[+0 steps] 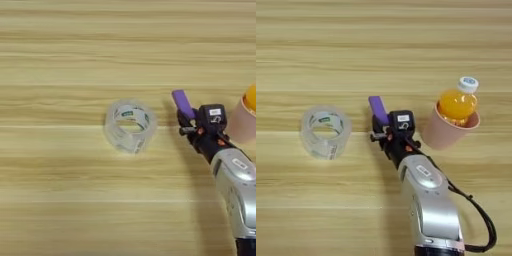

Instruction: Move the objects on the table

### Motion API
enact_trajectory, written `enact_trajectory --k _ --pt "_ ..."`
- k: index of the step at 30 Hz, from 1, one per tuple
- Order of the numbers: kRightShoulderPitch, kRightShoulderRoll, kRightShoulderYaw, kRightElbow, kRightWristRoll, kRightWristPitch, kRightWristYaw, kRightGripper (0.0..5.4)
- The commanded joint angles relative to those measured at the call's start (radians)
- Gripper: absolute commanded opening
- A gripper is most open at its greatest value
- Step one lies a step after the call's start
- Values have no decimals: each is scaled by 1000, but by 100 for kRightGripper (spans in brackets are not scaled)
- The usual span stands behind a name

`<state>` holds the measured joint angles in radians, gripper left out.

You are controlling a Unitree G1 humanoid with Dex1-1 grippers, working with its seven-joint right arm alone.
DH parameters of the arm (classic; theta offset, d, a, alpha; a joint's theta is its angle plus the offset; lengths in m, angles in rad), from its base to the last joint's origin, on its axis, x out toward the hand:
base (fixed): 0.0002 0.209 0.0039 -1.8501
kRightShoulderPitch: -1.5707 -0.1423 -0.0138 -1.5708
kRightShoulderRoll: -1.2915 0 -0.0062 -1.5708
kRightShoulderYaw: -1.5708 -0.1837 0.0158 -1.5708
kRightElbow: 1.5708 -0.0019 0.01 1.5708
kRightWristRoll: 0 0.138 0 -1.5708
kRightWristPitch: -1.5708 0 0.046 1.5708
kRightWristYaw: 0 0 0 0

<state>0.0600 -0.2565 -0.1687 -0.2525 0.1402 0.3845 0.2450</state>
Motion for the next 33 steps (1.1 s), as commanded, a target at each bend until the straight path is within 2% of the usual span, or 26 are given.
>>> enact_trajectory --k 1,9,17,24,33 --pt "-37 -11 25 -115 -10 2 -11 141" --pt "-46 12 127 -248 -20 51 -5 141" --pt "-72 67 312 -301 -43 114 7 141" --pt "-61 103 457 -274 -73 125 16 141" --pt "-44 145 589 -164 -110 102 23 141"
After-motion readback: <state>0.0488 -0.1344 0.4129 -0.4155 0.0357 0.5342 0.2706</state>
